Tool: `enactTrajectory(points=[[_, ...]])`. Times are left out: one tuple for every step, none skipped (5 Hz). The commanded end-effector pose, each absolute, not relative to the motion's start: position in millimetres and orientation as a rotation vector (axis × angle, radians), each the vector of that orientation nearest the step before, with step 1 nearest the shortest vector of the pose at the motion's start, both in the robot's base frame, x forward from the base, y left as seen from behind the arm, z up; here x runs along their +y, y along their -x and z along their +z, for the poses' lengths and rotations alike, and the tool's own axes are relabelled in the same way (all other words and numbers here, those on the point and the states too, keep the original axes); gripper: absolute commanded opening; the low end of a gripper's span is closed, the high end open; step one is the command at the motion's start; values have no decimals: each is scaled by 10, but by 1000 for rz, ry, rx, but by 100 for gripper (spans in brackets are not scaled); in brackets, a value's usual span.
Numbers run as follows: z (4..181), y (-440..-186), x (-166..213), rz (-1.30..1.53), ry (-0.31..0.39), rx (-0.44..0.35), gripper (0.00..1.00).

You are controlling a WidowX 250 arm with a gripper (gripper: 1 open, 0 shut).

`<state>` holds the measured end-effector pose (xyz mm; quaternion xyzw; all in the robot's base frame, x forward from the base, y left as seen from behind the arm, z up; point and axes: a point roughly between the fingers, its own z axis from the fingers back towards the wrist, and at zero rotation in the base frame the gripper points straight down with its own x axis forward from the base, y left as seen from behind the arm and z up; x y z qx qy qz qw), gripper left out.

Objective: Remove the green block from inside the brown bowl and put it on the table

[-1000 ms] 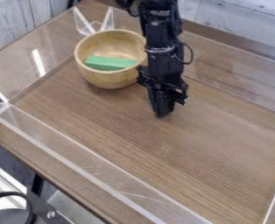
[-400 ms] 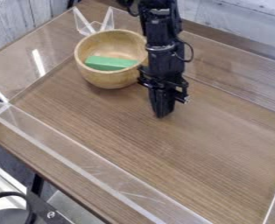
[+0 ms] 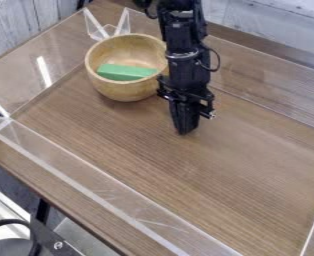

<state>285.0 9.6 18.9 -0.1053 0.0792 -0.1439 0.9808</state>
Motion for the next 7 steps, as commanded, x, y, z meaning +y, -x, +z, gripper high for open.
enactTrajectory(points=[[242, -2837, 48, -337, 235, 145, 0], [250, -2818, 1, -379, 264, 143, 0], [251, -2831, -36, -390, 284, 136, 0], [246, -2843, -60, -398, 302, 128, 0], [239, -2831, -66, -410, 291, 122, 0], [242, -2819, -70, -423, 279, 116, 0], [244, -2796, -96, -438, 309, 123, 0]])
